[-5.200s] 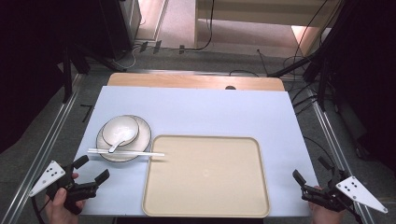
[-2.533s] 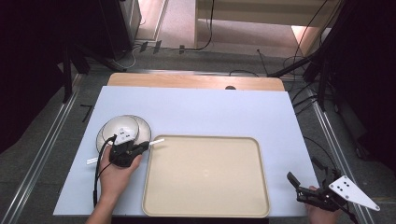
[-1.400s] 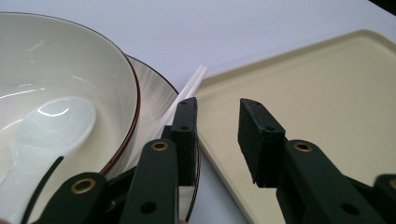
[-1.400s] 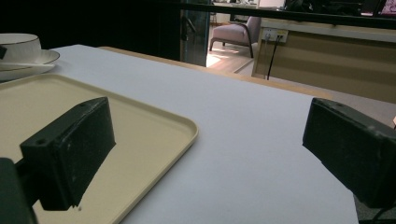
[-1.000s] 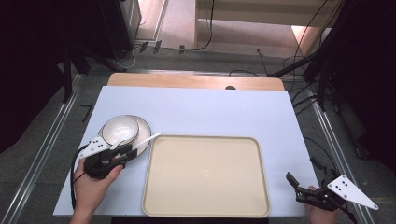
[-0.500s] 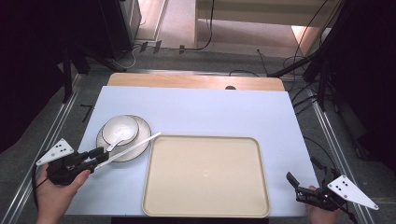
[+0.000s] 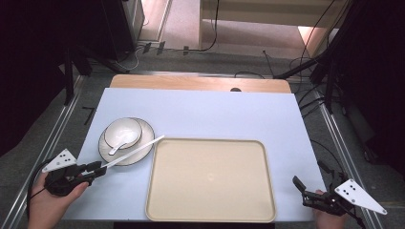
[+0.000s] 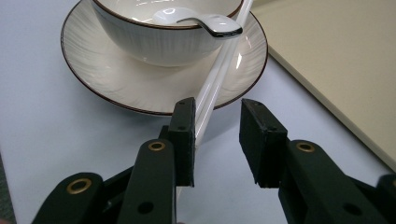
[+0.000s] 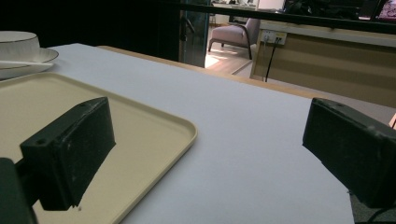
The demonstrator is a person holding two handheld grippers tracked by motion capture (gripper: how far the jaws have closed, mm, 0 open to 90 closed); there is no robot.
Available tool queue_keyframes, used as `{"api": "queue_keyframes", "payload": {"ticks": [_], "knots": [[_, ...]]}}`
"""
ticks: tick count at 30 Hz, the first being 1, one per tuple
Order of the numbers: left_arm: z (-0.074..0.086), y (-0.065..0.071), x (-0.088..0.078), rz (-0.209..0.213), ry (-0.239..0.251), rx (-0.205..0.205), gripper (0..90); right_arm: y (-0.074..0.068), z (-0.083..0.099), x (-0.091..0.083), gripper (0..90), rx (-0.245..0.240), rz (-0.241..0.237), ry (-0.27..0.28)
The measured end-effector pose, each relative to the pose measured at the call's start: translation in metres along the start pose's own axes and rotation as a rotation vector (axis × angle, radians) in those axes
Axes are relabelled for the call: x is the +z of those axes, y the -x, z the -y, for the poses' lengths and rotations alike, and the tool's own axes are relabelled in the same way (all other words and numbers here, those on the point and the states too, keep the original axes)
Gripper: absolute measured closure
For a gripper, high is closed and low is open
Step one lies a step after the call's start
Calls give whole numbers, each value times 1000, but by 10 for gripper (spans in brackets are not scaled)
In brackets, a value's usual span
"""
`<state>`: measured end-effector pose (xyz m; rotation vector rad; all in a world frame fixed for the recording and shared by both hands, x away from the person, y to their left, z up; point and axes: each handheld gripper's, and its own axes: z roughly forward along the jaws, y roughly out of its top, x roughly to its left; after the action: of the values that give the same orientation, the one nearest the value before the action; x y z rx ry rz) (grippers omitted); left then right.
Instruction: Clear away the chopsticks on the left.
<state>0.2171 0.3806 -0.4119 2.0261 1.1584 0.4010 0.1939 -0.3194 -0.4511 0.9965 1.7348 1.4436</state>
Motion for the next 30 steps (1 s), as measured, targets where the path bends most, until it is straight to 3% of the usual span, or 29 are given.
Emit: {"api": "queue_keyframes", "payload": {"ticks": [10,30], "knots": [[0,5,10,-55,-41,48,672,0,0,0,24,1,0,0],[1,8,15,-72,-67,65,680,0,0,0,24,4,-2,-4]]}}
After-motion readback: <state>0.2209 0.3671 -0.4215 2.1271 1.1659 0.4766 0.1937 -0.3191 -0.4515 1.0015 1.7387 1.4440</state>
